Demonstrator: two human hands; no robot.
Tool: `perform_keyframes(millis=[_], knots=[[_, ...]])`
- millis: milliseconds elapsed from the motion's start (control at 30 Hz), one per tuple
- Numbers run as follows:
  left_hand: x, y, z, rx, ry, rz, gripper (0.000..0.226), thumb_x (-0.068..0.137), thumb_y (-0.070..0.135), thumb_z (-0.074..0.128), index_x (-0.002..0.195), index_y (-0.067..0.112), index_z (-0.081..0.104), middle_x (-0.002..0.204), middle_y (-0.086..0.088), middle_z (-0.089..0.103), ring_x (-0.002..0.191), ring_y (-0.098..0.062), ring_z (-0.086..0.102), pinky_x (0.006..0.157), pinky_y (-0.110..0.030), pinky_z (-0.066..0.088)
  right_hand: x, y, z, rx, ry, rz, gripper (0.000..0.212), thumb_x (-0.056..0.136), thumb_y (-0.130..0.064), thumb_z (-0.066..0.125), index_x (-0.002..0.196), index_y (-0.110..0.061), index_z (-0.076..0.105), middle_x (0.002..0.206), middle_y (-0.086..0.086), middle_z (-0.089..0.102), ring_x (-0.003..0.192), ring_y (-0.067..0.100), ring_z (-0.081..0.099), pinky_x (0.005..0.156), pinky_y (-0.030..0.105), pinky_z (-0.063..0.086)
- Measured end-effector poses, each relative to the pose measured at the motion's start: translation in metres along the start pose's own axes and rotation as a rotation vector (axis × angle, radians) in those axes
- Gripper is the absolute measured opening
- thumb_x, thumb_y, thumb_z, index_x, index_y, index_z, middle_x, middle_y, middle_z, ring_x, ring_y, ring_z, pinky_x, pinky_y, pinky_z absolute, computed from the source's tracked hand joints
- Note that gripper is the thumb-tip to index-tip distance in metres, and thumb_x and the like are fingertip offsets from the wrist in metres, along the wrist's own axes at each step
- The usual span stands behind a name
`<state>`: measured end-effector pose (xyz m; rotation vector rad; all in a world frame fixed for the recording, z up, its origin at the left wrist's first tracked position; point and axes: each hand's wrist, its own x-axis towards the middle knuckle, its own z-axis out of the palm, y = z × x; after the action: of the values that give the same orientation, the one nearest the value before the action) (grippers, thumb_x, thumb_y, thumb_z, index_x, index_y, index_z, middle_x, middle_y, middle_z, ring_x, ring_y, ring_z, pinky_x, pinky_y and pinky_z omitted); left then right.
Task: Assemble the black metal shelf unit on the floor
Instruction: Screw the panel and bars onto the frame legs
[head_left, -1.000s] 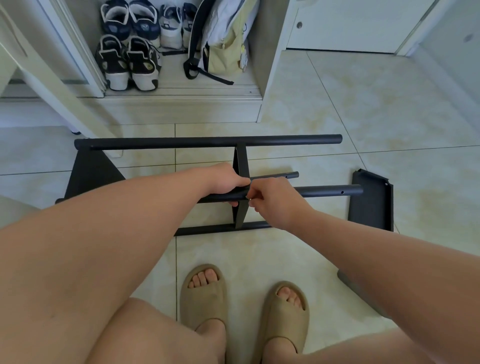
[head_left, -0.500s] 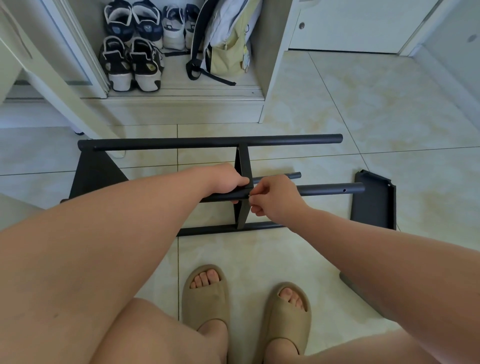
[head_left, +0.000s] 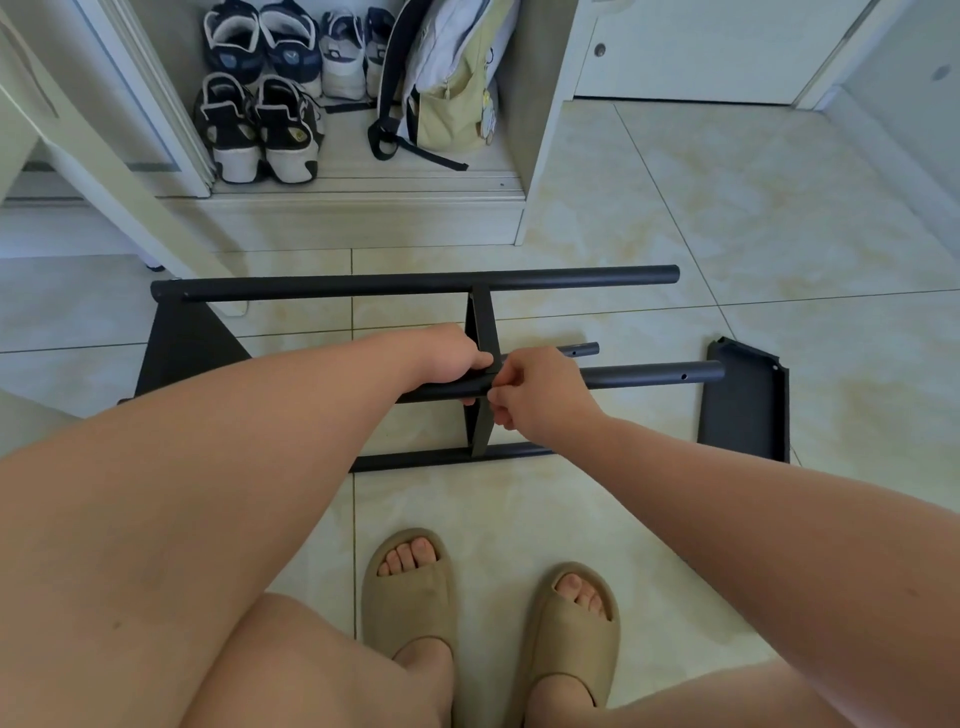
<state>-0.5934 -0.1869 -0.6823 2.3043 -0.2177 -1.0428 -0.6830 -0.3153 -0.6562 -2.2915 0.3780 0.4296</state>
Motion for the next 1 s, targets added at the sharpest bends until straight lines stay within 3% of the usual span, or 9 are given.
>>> perform_keyframes(millis=[167,300,400,633,767,1000], knots=[[-0.0009,-0.0009,-0.0015,0.017,-0.010,0.000,0.041,0.104,0.035,0.044,0.096,0.009,0.076,0.077,0.006,0.077,0.082,-0.012,0.061,0.079,-0.030,0.042,0.0029,-0.0021,-0.0030,-0.142,0.006,-0.047,0.023,0.094,-0.011,0.065,0.074,-0.019,0.057,0.089,0.012,0.071,0.086,0.028,0.070,0.083,0.044,0.059],[-0.0012,0.0002,-0.0022,-0.002,-0.021,-0.009,0.041,0.103,0.034,0.045,0.100,0.009,0.076,0.078,0.005,0.077,0.081,-0.010,0.061,0.079,-0.029,0.043,0.0052,-0.0012,-0.0084,-0.349,-0.021,-0.108,0.031,0.095,-0.021,0.066,0.071,-0.024,0.047,0.085,0.003,0.062,0.081,0.025,0.063,0.068,0.036,0.052],[-0.0013,-0.0004,-0.0023,-0.031,-0.019,-0.021,0.039,0.102,0.037,0.048,0.099,0.010,0.076,0.079,0.003,0.077,0.080,-0.009,0.063,0.080,-0.029,0.045,0.0045,-0.0020,-0.0070,-0.485,-0.001,-0.163,0.030,0.097,-0.024,0.063,0.074,-0.024,0.045,0.089,0.003,0.058,0.083,0.027,0.060,0.066,0.034,0.047],[0.0000,0.0000,-0.0007,-0.038,0.017,-0.018,0.039,0.102,0.036,0.047,0.096,0.009,0.075,0.075,0.005,0.076,0.080,-0.012,0.063,0.086,-0.033,0.044,0.0037,-0.0007,-0.0023,-0.116,-0.025,0.028,0.021,0.098,-0.027,0.064,0.082,-0.013,0.063,0.092,0.008,0.074,0.089,0.024,0.069,0.084,0.039,0.058],[0.0013,-0.0002,-0.0009,-0.026,0.016,-0.029,0.040,0.102,0.038,0.047,0.091,0.013,0.076,0.076,0.006,0.077,0.086,-0.014,0.065,0.088,-0.034,0.045,0.0018,0.0001,-0.0008,0.030,-0.051,0.103,0.023,0.100,-0.025,0.061,0.080,-0.012,0.064,0.086,0.009,0.076,0.090,0.026,0.072,0.087,0.042,0.060],[-0.0002,0.0008,-0.0015,-0.029,-0.011,-0.044,0.040,0.103,0.039,0.046,0.098,0.011,0.075,0.077,0.004,0.077,0.083,-0.012,0.066,0.089,-0.033,0.044,0.0040,-0.0038,0.0009,-0.252,-0.041,0.020,0.021,0.103,-0.030,0.055,0.093,-0.013,0.063,0.093,0.007,0.070,0.086,0.025,0.067,0.080,0.040,0.058]])
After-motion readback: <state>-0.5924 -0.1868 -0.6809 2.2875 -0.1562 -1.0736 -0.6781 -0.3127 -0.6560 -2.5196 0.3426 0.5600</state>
